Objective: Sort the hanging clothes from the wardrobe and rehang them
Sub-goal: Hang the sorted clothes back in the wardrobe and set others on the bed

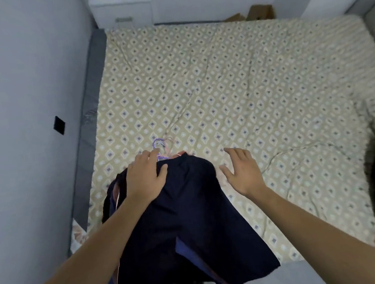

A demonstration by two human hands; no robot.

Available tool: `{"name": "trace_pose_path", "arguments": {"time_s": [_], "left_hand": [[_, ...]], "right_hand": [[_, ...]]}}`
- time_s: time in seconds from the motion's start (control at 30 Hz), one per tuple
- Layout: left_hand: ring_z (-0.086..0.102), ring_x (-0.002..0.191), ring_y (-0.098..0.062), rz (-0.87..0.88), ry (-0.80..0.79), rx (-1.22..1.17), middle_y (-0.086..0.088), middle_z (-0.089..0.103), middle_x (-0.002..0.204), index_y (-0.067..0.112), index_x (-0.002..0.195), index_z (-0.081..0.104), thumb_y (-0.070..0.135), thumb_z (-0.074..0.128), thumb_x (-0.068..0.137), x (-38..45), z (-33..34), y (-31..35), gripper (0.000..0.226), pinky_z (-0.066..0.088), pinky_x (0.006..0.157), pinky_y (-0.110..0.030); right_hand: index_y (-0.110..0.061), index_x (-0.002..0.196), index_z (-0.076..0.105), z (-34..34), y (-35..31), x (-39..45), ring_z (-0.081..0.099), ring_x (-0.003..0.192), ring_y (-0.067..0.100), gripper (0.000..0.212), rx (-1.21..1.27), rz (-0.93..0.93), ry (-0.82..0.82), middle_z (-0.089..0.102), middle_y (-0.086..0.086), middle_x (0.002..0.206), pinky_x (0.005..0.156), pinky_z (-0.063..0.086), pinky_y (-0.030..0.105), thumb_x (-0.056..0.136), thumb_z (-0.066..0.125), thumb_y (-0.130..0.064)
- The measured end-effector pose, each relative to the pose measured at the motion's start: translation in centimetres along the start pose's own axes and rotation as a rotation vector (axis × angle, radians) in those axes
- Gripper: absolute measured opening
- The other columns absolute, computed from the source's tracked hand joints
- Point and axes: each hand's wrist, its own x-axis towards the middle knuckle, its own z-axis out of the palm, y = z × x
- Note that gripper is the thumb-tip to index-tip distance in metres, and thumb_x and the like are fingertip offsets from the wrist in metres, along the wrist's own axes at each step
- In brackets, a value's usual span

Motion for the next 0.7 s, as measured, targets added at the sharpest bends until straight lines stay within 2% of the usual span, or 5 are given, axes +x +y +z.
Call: {"name": "trace_pose_path", "arguments": {"time_s": [0.17,0.33,0.53,0.7], "left_hand": [[0.056,0.119,-0.024,0.281,0.091,-0.011,0.000,0.061,0.131,0.021,0.149,0.051,0.042,0.053,0.104,-1.7,-3.1,12.5,0.049,0.047,0.097,-0.045],[0.053,0.123,-0.023,0.478,0.103,0.060,-0.001,0.058,0.135,0.024,0.153,0.048,0.051,0.039,0.103,-5.5,-3.8,26.2,0.057,0.044,0.096,-0.044],[0.047,0.136,-0.024,0.613,0.105,0.110,-0.004,0.052,0.146,0.026,0.158,0.040,0.060,0.028,0.101,-13.4,-2.4,42.1,0.068,0.039,0.107,-0.047],[0.046,0.137,-0.023,0.666,0.099,0.073,-0.002,0.053,0.147,0.029,0.159,0.038,0.066,0.026,0.100,-20.3,0.7,52.9,0.071,0.040,0.108,-0.048]], "right_hand": [[-0.020,0.153,0.045,-8.3,4.8,-8.1,0.039,0.140,0.021,0.056,-0.013,0.026,0.161,0.050,-0.003,0.151,0.114,0.036,0.040,0.106,0.047,-0.051],[-0.022,0.154,0.044,-15.4,11.5,-18.5,0.037,0.142,0.019,0.062,-0.009,0.117,0.334,0.047,-0.003,0.153,0.117,0.036,0.042,0.105,0.038,-0.059],[-0.021,0.153,0.045,-22.8,21.8,-33.2,0.039,0.142,0.023,0.063,-0.012,0.225,0.508,0.047,0.000,0.153,0.116,0.036,0.043,0.104,0.043,-0.060],[-0.020,0.152,0.047,-28.7,30.0,-44.1,0.041,0.141,0.024,0.065,-0.062,0.314,0.569,0.049,-0.001,0.153,0.116,0.037,0.045,0.101,0.043,-0.060]]}}
